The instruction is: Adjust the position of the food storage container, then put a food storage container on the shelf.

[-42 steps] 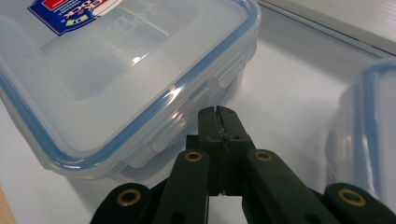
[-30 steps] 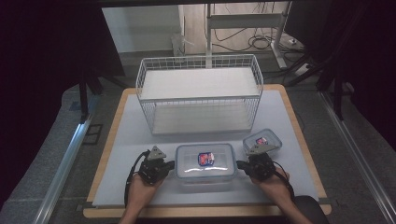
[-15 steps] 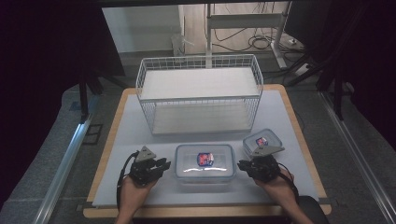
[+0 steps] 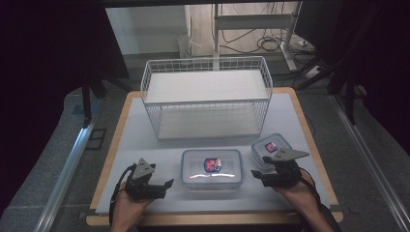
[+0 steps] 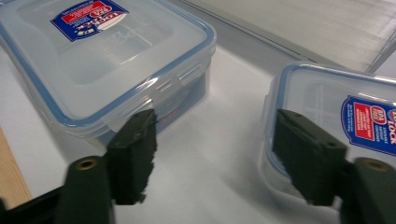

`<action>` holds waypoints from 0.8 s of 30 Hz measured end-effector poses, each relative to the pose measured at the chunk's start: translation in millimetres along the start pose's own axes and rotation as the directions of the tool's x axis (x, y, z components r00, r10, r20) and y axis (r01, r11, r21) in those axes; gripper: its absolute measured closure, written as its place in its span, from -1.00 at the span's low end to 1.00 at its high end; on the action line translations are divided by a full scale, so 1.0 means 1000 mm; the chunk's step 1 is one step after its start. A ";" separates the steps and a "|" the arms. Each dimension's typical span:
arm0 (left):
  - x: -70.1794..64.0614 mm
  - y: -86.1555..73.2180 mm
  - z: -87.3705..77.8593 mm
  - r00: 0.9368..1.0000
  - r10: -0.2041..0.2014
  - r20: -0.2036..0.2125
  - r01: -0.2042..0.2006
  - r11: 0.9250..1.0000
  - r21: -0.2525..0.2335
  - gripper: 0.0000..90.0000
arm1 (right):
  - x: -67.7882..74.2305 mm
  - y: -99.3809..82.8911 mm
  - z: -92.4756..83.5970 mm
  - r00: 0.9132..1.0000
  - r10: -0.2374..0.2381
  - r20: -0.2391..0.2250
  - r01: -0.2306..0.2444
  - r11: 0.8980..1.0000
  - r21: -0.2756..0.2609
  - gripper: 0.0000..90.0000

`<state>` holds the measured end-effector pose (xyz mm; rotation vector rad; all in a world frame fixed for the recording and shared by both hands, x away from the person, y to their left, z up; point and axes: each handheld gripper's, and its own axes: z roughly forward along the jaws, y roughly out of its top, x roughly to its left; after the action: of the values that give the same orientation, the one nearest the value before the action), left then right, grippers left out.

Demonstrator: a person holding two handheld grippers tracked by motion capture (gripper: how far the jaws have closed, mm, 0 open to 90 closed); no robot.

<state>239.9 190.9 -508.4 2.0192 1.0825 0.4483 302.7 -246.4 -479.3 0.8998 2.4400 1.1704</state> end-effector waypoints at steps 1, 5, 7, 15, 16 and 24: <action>0.000 0.000 0.000 1.000 -0.003 0.002 0.003 1.000 -0.002 -0.75 | -0.001 0.000 0.000 1.000 0.003 -0.002 -0.003 1.000 0.002 -0.40; 0.001 0.001 -0.001 1.000 -0.011 0.004 0.011 1.000 -0.003 -0.75 | 0.000 0.000 0.000 1.000 -0.006 0.000 0.006 1.000 -0.002 -0.43; 0.001 0.001 -0.001 1.000 -0.011 -0.002 0.011 1.000 -0.001 -0.75 | 0.000 0.000 0.000 1.000 -0.010 0.000 0.010 1.000 -0.003 -0.45; 0.000 0.001 0.000 1.000 -0.004 -0.005 0.004 1.000 0.008 -0.75 | -0.001 0.000 0.001 1.000 -0.010 0.005 0.010 1.000 -0.006 -0.52; 0.001 0.002 0.000 1.000 -0.005 -0.002 0.005 1.000 0.003 -0.75 | -0.001 0.000 0.001 1.000 -0.010 0.005 0.010 1.000 -0.006 -0.53; 0.000 0.007 -0.002 1.000 -0.013 0.028 0.014 1.000 -0.024 -0.94 | 0.000 0.003 0.002 1.000 0.001 -0.027 0.000 1.000 0.016 -0.70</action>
<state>242.4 189.6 -502.1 1.9908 1.0682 0.4230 305.2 -244.0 -478.1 0.8945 2.4741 1.1725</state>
